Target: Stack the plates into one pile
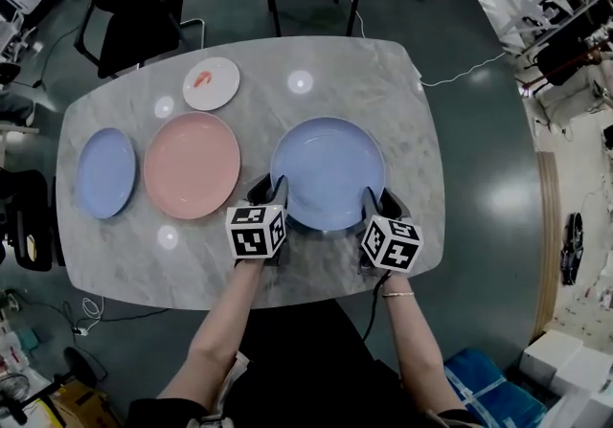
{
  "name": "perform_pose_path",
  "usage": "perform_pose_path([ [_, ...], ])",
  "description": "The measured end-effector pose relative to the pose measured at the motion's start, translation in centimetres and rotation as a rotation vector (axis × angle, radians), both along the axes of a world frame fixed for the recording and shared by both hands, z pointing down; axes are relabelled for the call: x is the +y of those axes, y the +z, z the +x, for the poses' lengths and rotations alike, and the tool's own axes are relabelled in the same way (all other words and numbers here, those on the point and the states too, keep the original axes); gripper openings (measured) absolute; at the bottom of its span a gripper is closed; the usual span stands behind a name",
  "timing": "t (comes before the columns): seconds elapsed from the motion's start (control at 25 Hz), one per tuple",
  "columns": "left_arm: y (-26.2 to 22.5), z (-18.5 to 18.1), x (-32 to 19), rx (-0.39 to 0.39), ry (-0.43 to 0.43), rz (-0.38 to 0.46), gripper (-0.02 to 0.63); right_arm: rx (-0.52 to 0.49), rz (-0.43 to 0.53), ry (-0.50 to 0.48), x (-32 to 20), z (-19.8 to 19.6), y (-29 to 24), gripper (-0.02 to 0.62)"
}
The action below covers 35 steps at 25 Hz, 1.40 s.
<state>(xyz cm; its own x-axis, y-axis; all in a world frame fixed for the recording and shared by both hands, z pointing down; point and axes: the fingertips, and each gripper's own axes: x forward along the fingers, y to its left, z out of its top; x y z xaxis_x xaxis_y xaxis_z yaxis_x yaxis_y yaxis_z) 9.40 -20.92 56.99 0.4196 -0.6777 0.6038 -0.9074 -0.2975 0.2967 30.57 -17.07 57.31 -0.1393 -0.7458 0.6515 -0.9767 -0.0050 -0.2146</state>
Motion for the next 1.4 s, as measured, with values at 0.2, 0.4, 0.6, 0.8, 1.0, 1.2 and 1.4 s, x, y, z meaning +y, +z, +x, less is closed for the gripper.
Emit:
perform_pose_path([
  [0.2,-1.4,-0.4,1.0,-0.017,-0.038,0.04,0.094,0.001,0.03,-0.008,1.0,-0.1,-1.0,0.11],
  [0.4,-4.5,-1.9,2.8,-0.024,-0.08,0.092,0.091,-0.004,0.067,-0.06,2.2,-1.6,-3.4,0.112],
  [0.6,-6.9,-4.7,5.5,-0.035,-0.144,0.128,0.091,-0.006,0.112,-0.148,3.3,-4.3,-5.9,0.117],
  [0.8,-8.7,-8.3,8.0,-0.065,-0.222,0.158,0.091,-0.027,0.151,-0.235,4.0,-7.8,-7.9,0.118],
  [1.0,-9.2,-12.7,9.8,-0.076,-0.304,0.153,0.091,-0.046,0.172,-0.317,4.2,-12.3,-9.1,0.118],
  [1.2,-9.1,-17.6,10.3,-0.088,-0.363,0.146,0.089,-0.05,0.167,-0.386,3.9,-17.4,-9.2,0.118],
  [1.4,-8.2,-22.6,8.6,-0.086,-0.381,0.136,0.087,-0.033,0.139,-0.403,2.2,-22.4,-7.8,0.121],
])
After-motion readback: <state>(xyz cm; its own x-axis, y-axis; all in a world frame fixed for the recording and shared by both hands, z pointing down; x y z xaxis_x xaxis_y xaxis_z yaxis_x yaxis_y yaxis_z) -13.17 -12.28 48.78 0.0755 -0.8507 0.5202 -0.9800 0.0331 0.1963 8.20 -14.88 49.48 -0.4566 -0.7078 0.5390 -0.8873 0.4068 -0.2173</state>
